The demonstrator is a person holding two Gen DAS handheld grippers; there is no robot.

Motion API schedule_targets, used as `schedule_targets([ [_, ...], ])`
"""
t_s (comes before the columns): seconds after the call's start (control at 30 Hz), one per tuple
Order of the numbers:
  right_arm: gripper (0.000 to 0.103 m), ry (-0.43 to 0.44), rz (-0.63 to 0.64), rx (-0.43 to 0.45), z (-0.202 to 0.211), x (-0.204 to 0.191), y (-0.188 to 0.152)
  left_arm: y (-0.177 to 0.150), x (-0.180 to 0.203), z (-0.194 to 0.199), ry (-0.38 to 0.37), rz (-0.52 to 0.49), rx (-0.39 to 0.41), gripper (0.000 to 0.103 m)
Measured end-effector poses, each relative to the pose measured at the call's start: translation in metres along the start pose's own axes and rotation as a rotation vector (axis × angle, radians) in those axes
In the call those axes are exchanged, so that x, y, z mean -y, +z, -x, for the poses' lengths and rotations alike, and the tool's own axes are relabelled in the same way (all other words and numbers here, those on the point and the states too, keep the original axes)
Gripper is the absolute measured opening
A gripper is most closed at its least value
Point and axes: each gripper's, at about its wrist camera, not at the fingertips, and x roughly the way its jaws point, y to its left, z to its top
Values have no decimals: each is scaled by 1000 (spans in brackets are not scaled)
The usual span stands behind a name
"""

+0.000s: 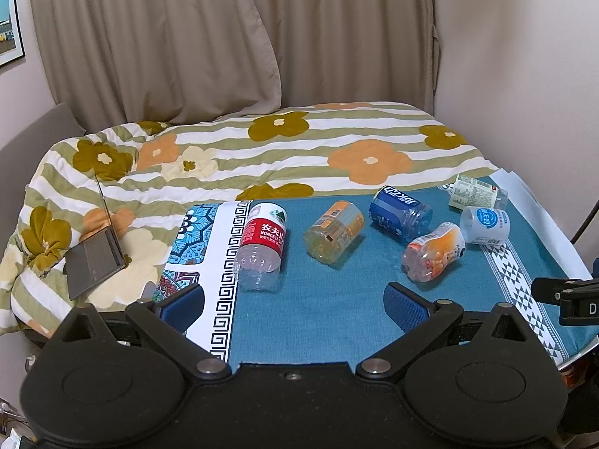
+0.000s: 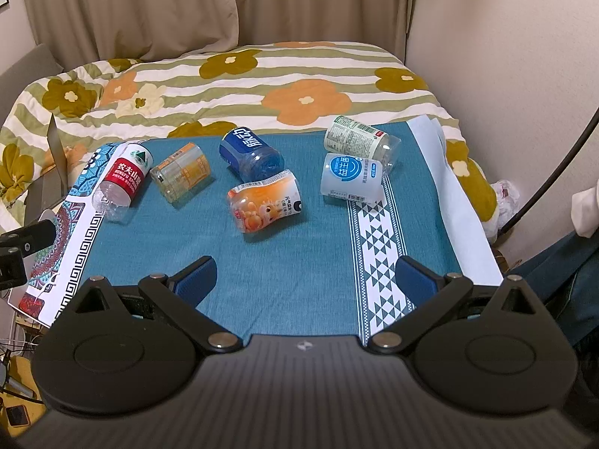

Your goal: Flip cup upright

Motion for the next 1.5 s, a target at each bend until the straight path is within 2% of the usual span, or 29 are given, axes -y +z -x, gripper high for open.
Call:
schedule_targets([
  [0.97, 103, 22, 2, 0, 2, 1, -1, -1, 3, 5, 25, 3, 1, 103],
  [1.2, 103, 66, 3, -27, -1, 14, 6, 8, 10, 9, 57, 32, -17, 103],
  [1.33, 103, 99, 16, -9, -4, 25, 15, 18, 9, 8, 65, 62, -12, 103],
  [1.5, 103, 134, 55, 16, -17, 34, 27, 34, 5, -9, 106, 54, 1, 103],
])
